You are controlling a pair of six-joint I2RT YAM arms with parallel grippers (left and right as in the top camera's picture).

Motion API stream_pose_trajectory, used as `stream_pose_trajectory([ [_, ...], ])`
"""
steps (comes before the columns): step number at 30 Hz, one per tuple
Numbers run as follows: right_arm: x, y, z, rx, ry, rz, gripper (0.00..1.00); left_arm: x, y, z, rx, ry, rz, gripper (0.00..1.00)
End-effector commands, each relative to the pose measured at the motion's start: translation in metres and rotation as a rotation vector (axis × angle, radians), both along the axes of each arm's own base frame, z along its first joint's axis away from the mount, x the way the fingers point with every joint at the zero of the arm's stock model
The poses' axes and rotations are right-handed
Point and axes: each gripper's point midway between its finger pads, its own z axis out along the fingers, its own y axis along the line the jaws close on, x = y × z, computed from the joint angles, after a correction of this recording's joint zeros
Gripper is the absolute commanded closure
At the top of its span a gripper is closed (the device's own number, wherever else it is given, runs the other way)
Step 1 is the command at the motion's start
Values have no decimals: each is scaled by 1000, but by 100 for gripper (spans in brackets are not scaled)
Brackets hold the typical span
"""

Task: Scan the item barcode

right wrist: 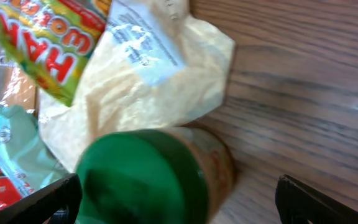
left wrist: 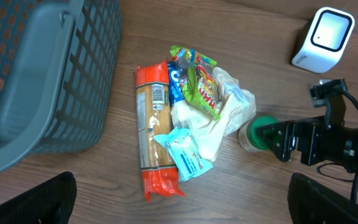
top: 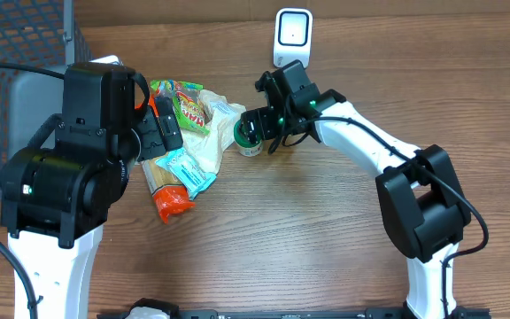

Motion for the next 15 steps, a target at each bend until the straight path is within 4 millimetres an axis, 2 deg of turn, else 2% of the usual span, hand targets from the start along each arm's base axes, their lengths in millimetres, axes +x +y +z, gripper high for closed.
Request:
stream_pose_trajectory([
  [1,5,19,22,31,-50,60,0,0,3,1,9,-6,20,0],
  [5,2,25,25,26,-62,88,0,0,3,1,9,-4,19,0],
  [10,-4,27,5,-21,-43,101,0,1,3,0,10,-1,19,0],
  [15,-8,31,-2,-42,-50,120,1,1,3,-1,10,1,20,0],
])
